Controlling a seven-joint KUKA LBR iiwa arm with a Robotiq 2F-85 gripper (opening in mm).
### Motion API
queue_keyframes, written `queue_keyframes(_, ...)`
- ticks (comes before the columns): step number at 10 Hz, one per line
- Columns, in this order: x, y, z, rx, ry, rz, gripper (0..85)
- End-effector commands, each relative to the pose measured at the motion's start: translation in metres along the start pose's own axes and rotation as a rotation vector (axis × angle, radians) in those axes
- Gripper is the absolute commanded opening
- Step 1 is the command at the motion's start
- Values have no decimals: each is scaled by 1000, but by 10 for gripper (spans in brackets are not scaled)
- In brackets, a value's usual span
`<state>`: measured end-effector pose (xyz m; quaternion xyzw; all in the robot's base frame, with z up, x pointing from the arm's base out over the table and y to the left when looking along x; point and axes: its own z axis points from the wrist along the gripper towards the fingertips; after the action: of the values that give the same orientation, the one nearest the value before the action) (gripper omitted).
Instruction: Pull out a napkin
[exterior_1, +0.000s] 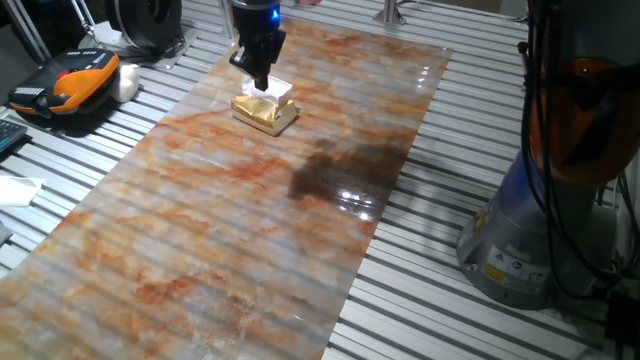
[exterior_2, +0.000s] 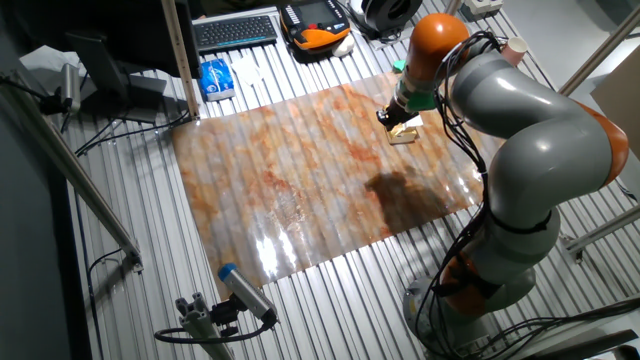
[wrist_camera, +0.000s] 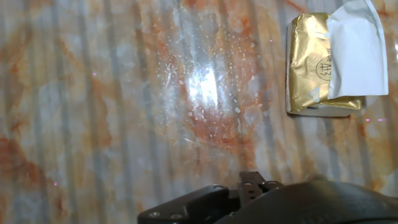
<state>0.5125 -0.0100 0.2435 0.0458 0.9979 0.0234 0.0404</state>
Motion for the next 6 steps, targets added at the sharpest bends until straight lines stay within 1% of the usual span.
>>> queue_keyframes(1, 0, -5, -1, -4, 1, -11, 0)
queue_keyframes(3, 3, -13, -1, -8, -1, -21, 0)
queue_keyframes(4, 4, -17, 0, -19, -1, -28, 0)
queue_keyframes(5, 6, -21, 2, -20, -4, -33, 0)
queue_keyframes(6, 8, -26, 2, -28, -5, -41, 0)
